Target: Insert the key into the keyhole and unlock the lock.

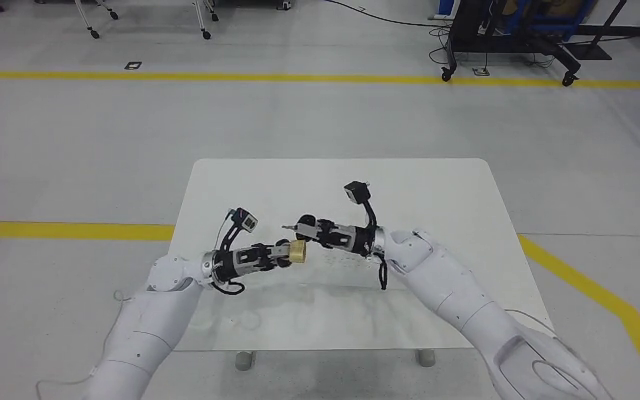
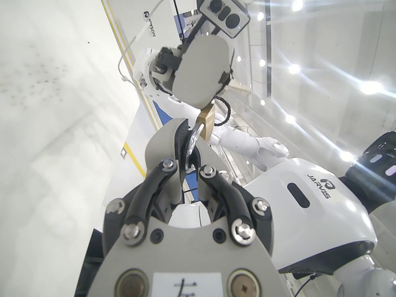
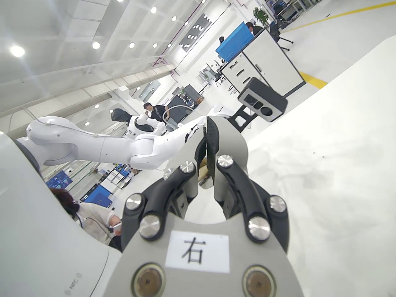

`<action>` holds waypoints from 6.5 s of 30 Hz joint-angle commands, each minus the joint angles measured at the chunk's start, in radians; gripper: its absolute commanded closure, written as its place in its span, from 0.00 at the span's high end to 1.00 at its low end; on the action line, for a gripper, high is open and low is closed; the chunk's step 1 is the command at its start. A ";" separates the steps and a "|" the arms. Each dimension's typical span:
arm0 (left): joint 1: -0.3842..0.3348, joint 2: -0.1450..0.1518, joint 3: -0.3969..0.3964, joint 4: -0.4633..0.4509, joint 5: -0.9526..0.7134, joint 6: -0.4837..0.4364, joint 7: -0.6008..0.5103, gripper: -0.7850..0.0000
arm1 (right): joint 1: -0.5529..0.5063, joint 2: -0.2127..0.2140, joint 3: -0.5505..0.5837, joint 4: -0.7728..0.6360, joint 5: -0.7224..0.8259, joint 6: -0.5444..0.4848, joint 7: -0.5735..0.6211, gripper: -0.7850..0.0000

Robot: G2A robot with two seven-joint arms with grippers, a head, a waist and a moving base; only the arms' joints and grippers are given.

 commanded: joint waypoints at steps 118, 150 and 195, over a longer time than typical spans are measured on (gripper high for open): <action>-0.091 -0.098 0.099 -0.008 0.166 0.537 0.766 0.00 | -0.366 0.017 0.187 -0.426 0.071 0.943 -0.488 0.00; -0.085 -0.097 0.067 -0.015 0.303 0.525 0.750 0.00 | -0.373 0.004 0.200 -0.420 -0.217 0.961 -0.458 0.00; -0.049 -0.085 0.037 -0.059 0.397 0.423 0.612 0.00 | -0.416 -0.001 0.259 -0.474 -0.218 0.926 -0.358 0.00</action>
